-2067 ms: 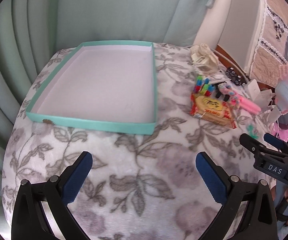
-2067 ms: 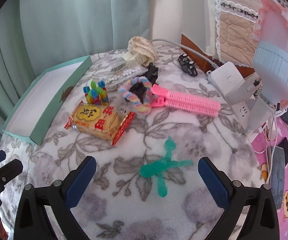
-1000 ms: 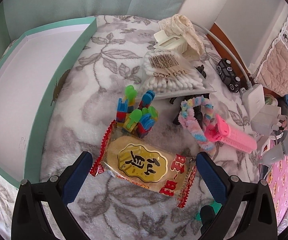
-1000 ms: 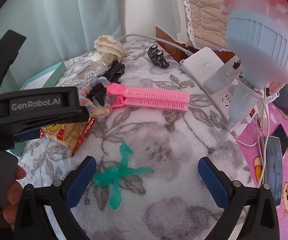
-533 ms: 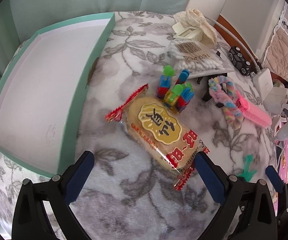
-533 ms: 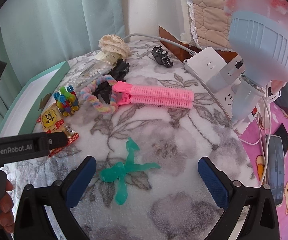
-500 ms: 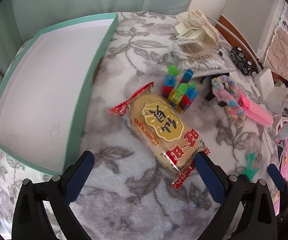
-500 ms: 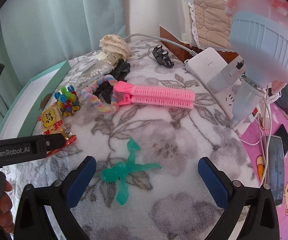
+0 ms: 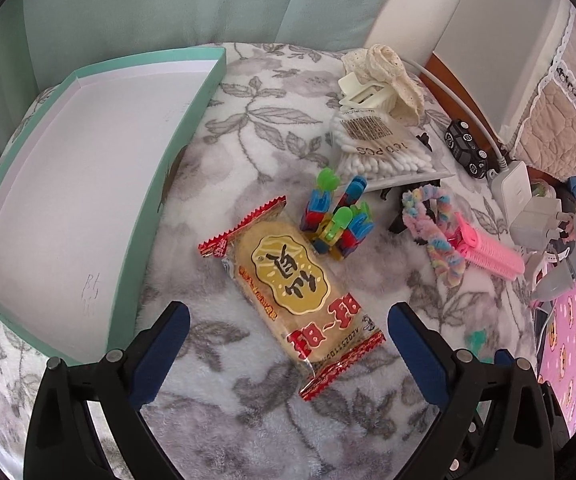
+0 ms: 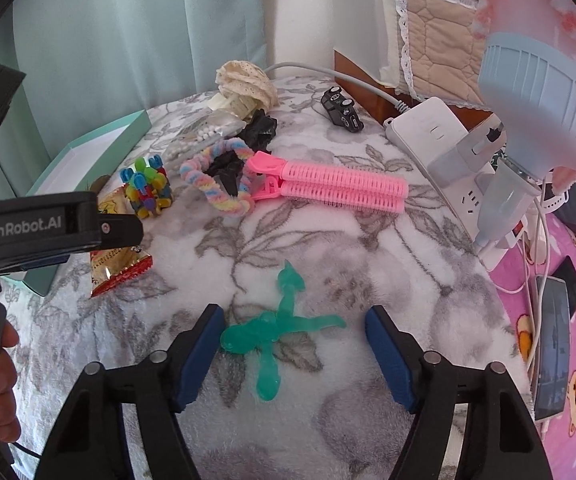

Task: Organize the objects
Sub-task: 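Reach the left tool to the yellow snack packet and grasp it, then lift the snack packet with the left tool while the right tool grasps the green toy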

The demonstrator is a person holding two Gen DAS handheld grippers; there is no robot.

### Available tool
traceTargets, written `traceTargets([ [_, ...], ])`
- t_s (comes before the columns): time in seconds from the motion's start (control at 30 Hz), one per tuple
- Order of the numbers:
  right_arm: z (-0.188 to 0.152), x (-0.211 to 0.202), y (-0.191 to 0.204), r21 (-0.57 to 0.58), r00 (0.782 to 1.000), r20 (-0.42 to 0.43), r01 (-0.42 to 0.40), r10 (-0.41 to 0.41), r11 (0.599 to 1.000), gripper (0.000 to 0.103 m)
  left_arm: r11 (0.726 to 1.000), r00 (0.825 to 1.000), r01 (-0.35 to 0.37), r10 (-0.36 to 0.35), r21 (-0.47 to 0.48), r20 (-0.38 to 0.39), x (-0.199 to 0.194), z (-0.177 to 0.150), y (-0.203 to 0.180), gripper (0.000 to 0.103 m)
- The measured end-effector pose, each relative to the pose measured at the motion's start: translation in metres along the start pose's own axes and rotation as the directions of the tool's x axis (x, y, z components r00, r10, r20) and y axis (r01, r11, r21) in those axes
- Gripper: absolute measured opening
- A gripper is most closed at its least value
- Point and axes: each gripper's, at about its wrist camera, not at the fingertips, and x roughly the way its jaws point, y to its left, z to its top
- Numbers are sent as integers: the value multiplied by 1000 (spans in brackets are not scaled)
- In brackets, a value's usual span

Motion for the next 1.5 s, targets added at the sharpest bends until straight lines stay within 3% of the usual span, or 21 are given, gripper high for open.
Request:
traceTargets([
  [0.07, 0, 0, 1, -8, 1000, 3, -9, 9, 1000, 65, 1000, 1000, -6, 6, -2, -6, 3, 1, -1, 93],
  [0.17, 0, -1, 3, -13, 1000, 6, -11, 11, 1000, 65, 1000, 1000, 6, -6, -8, -26, 7, 3, -1, 74],
  [0.23, 0, -1, 2, -12, 1000, 7, -12, 12, 1000, 65, 1000, 1000, 4, -4, -12, -29, 9, 2, 0, 55],
  [0.33, 0, -3, 2, -11, 1000, 8, -14, 14, 1000, 65, 1000, 1000, -3, 2, -8, -26, 9, 1, 2, 40],
  [0.67, 3, -13, 6, -26, 1000, 25, -9, 10, 1000, 65, 999, 999, 35, -35, -12, 5, -3, -4, 11, 36],
  [0.87, 9, -27, 11, -41, 998, 57, -3, 5, 999, 65, 998, 996, 65, -64, -15, 54, -43, -21, 17, 36],
  [1.1, 21, -43, 29, -85, 995, 96, -4, 12, 996, 65, 997, 989, 76, -72, -31, 128, -75, -18, 42, 36],
  [1.3, 28, -46, 53, -141, 994, 105, -20, 35, 990, 65, 992, 984, 43, -20, -122, 178, -94, -4, 92, 37],
  [1.5, 35, -41, 84, -197, 992, 100, -52, 73, 979, 65, 975, 966, -24, 79, -219, 247, -123, 10, 153, 37],
])
